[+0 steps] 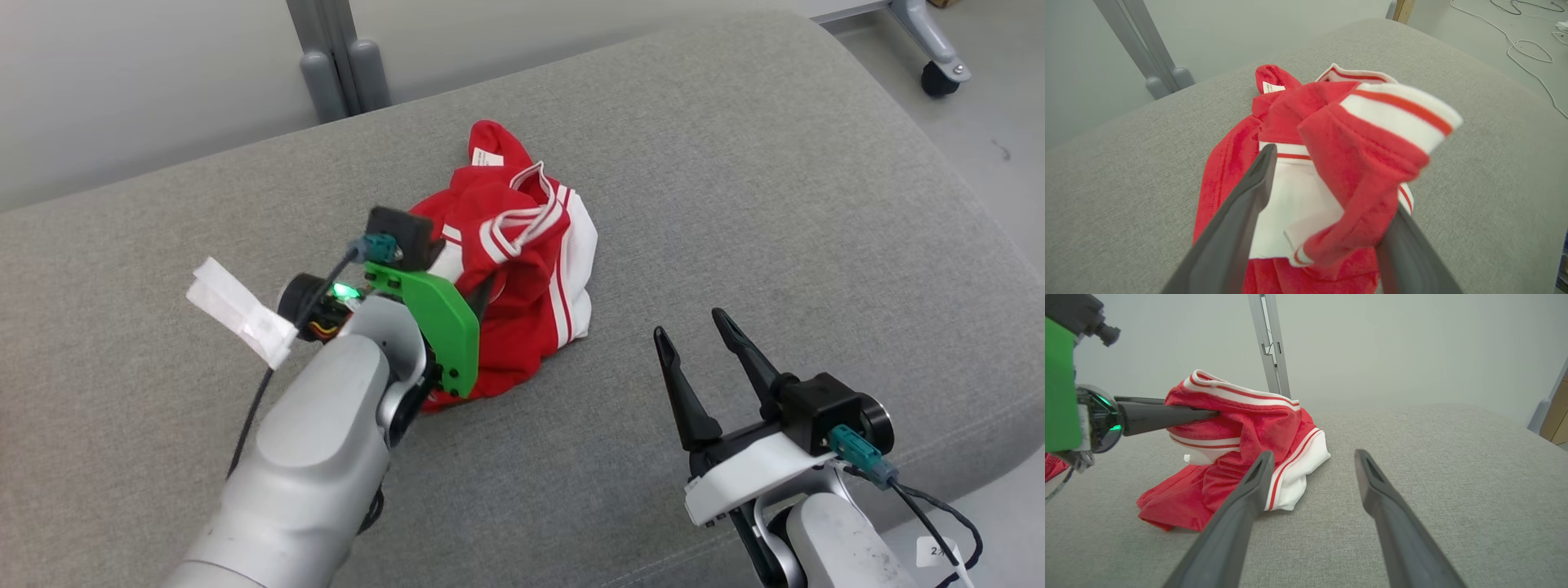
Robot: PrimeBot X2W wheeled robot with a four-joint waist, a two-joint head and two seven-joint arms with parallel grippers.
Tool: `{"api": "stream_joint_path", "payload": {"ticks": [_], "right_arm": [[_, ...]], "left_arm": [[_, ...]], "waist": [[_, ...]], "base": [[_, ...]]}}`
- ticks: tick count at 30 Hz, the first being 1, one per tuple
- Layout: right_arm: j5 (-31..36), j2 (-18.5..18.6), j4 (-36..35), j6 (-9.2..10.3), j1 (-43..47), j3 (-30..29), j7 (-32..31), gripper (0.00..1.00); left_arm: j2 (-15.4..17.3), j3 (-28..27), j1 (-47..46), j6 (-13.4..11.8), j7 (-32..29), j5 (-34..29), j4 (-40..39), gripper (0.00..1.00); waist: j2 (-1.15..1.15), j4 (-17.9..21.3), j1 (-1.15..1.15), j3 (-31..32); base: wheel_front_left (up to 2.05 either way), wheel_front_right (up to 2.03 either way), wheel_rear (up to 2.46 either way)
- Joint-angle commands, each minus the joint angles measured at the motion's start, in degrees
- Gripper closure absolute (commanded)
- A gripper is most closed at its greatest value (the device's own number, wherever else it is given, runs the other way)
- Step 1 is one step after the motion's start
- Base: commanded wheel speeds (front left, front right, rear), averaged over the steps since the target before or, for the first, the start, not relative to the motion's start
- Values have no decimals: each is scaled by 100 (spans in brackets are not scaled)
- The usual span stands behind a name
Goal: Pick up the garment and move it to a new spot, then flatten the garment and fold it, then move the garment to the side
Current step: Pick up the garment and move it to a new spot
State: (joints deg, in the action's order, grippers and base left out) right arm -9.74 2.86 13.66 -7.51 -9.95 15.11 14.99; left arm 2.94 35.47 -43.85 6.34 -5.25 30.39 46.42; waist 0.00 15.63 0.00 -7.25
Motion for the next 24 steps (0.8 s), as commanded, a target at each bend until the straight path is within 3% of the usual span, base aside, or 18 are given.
{"api": "stream_joint_path", "payload": {"ticks": [1, 8, 11, 18, 24], "right_arm": [[16, 5, -25, 4, -4, -34, 27, 0], [114, 7, -79, 4, 186, -273, 27, 0], [190, 7, -71, 4, 263, -358, 26, 0], [295, 7, -83, 4, 420, -572, 24, 0], [335, 8, -116, 4, 510, -685, 18, 0]], "left_arm": [[3, 111, 152, 19, 180, 113, -108, 0], [31, 30, 982, -23, 1406, 626, -755, 0], [275, -168, 1459, -128, 1825, 657, -1250, 0], [781, -1156, 2704, -605, 2043, 597, -2836, 0], [778, -2079, 3738, -775, 2038, 118, -4022, 0]], "waist": [[0, -126, 0, 49], [0, -517, 0, 198], [0, -717, 0, 296], [0, -1153, 0, 516], [0, -1416, 0, 619]], "base": [[0, 0, 0], [0, 0, 0], [0, 0, 0], [0, 0, 0], [0, 0, 0]]}}
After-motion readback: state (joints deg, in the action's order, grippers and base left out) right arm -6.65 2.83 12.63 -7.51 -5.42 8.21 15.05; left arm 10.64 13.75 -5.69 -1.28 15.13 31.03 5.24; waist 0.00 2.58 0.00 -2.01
